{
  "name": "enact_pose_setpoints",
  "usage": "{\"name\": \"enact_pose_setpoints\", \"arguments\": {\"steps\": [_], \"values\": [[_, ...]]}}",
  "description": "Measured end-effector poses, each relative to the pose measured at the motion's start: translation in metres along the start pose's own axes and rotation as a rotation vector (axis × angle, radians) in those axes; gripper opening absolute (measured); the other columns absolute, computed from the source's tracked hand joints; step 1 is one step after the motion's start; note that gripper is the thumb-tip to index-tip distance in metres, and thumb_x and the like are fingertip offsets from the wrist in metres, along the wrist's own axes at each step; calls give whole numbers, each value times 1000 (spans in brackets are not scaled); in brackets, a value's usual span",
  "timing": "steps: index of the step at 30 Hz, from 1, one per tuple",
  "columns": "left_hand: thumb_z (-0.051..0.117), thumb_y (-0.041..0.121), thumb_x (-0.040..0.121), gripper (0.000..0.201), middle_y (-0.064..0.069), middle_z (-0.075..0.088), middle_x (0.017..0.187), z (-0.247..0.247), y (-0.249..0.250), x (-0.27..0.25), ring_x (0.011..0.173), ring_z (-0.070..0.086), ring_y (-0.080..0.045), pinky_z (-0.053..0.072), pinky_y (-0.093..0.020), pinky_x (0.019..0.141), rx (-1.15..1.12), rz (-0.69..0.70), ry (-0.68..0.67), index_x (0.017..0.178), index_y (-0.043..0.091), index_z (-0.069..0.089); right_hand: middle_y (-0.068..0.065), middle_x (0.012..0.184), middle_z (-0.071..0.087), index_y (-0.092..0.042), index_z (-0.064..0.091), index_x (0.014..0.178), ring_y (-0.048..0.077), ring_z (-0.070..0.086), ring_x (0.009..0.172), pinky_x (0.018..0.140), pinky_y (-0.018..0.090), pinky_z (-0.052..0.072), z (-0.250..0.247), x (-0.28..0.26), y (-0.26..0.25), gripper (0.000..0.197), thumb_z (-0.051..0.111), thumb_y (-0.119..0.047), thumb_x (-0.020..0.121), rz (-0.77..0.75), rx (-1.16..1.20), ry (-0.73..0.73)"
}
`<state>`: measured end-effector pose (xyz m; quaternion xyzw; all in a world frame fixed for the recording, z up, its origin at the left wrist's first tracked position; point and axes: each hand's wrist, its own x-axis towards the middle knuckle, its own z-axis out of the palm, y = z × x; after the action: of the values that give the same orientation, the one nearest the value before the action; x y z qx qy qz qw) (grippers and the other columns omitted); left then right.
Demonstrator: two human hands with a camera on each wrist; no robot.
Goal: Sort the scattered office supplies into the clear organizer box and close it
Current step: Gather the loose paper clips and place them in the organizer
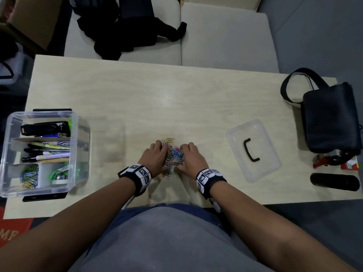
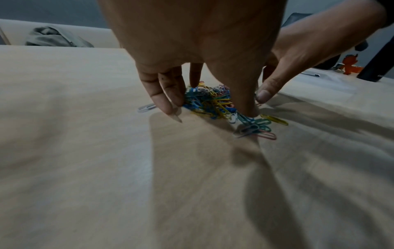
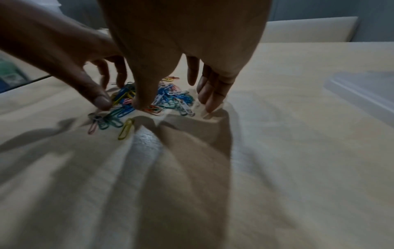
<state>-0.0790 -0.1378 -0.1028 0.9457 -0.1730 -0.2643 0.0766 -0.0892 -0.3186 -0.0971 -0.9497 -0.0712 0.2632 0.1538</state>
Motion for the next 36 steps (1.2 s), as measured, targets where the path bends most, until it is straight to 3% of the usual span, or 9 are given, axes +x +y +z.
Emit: {"name": "enact_pose_setpoints", "arguments": {"steps": [5, 9, 12, 16, 23, 29, 36], "values": [[74, 33, 79, 62, -14, 42, 119, -4, 7, 6, 99, 52, -34, 39, -37, 64, -61, -1, -7, 126, 8, 42, 9, 122, 46, -10, 48, 121, 27, 46, 112, 80, 39, 48, 4, 1, -11, 41, 67, -18, 86, -33, 25, 6], [75, 18, 78, 52, -14, 46, 113, -6, 3, 8, 92, 55, -37, 35, -38, 57, -86, 5, -21, 120, 7, 46, 8, 116, 52, -10, 52, 115, 28, 48, 107, 77, 41, 46, 3, 3, -8, 26, 58, -11, 90, -52, 24, 1], [59, 20, 91, 32, -15, 50, 109, -9, 0, 9, 89, 55, -37, 35, -37, 58, -114, 14, 8, 117, 6, 49, 7, 114, 54, -11, 55, 113, 27, 50, 106, 79, 41, 46, 2, 5, -4, 22, 56, -12, 91, -48, 32, 0], [54, 24, 95, 20, -12, 56, 99, -10, -7, 8, 81, 57, -35, 36, -35, 57, -120, 13, 53, 106, 7, 57, 5, 109, 58, -14, 59, 109, 25, 52, 104, 79, 38, 46, -2, 6, 0, 17, 56, -16, 93, -13, 73, 34], [56, 22, 95, 16, -11, 60, 92, -16, -10, 4, 81, 59, -33, 47, -37, 67, -287, -60, 105, 97, 7, 63, 2, 100, 64, -15, 65, 103, 23, 58, 91, 74, 33, 46, -8, -2, 3, 13, 59, -23, 95, 30, 115, 133], [56, 9, 91, 8, -10, 61, 85, -23, -13, -5, 79, 58, -33, 43, -35, 66, -361, -72, 209, 89, 7, 63, -2, 87, 67, -19, 68, 89, 19, 59, 80, 67, 30, 47, -14, -9, 0, 10, 62, -26, 93, 95, 198, 242], [56, 21, 96, 19, -12, 65, 93, -40, -19, -28, 85, 60, -34, 45, -35, 71, -448, -77, 308, 100, 6, 67, -1, 87, 69, -17, 69, 92, 18, 61, 80, 67, 28, 47, -31, -11, -15, 9, 64, -25, 92, 78, 304, 349]]}}
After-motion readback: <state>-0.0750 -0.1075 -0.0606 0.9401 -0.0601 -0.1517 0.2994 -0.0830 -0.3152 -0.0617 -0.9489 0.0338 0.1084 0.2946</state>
